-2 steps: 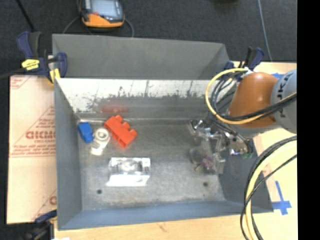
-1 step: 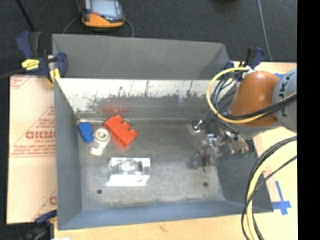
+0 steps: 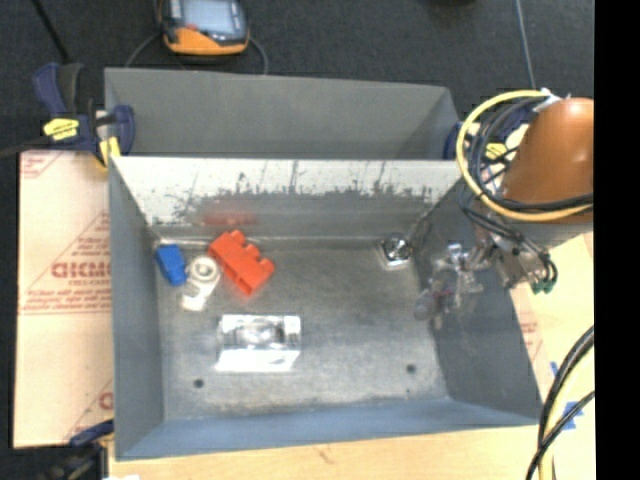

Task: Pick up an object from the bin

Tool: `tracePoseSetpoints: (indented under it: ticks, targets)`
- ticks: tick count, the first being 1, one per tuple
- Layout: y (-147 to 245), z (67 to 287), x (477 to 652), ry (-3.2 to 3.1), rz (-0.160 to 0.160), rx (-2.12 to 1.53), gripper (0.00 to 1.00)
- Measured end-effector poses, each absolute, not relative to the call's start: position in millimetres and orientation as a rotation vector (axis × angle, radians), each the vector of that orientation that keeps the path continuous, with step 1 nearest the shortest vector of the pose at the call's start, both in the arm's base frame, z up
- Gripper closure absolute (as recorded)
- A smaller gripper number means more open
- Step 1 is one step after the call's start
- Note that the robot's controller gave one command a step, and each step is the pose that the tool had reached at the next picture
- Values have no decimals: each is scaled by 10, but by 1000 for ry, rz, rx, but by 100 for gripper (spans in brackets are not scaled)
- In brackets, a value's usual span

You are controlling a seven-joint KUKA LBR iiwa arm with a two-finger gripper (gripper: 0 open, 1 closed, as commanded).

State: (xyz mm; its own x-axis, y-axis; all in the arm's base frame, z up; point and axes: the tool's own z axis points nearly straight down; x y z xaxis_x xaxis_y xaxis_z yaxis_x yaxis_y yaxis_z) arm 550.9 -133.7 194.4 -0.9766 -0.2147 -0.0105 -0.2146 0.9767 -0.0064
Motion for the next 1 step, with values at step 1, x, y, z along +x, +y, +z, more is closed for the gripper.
tracePoseSetpoints:
  ticks: [1]
  targets:
    - [-1305,2797,5550,3110,-8,-343,100]
